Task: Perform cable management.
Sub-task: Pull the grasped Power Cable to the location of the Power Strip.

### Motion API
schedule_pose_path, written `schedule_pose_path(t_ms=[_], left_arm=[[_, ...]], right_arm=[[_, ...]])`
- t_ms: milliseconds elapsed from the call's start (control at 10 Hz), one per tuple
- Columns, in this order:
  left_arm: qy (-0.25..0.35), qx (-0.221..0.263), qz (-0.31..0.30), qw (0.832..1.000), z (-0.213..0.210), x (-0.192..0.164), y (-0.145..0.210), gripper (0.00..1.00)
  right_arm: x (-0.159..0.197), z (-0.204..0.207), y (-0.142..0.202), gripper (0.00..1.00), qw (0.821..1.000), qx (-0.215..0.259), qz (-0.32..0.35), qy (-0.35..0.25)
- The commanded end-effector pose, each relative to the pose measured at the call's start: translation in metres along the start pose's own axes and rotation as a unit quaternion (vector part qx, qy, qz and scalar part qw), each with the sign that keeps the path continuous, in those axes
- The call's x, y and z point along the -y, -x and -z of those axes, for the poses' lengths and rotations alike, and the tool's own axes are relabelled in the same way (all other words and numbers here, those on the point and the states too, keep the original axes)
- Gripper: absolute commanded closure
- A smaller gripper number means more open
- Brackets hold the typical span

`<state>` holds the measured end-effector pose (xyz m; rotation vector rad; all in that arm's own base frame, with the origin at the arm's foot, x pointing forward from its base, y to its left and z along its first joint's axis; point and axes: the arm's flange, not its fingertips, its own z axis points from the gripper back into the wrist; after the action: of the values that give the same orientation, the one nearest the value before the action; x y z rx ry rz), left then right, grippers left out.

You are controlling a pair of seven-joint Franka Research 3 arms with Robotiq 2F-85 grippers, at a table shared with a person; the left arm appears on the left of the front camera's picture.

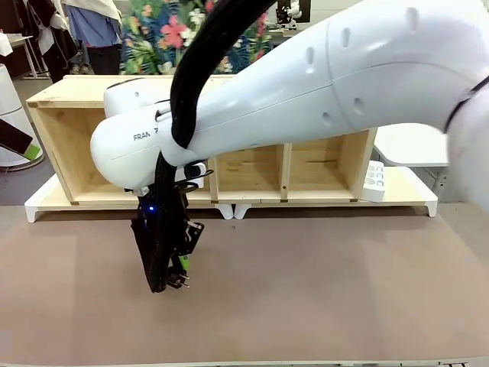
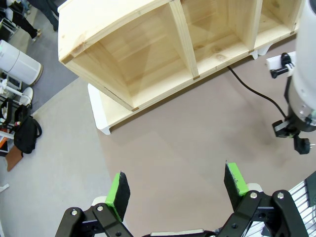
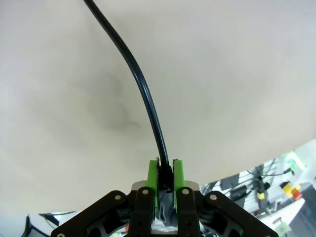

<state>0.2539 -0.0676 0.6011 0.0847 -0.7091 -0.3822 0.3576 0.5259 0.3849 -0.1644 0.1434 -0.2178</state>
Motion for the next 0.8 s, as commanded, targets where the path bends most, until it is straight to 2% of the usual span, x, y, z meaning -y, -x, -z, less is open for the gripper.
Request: schedule_pose_path(t_ms=[0, 100, 700], left_arm=[[0.0, 0.003, 0.005, 1.0, -0.001, -0.001, 0.0, 0.0], [0.0, 0.003, 0.005, 1.0, -0.001, -0.001, 0.0, 0.0], [0.0, 0.003, 0.005, 1.0, -0.001, -0.001, 0.0, 0.0]], right_arm=[[0.031, 0.003, 0.018, 0.85, 1.0, -0.002, 0.014, -0.012], [0.0, 0.0, 0.0, 0.85, 1.0, 0.0, 0.0, 0.0], [0.0, 0.0, 0.0, 0.85, 1.0, 0.0, 0.0, 0.0]])
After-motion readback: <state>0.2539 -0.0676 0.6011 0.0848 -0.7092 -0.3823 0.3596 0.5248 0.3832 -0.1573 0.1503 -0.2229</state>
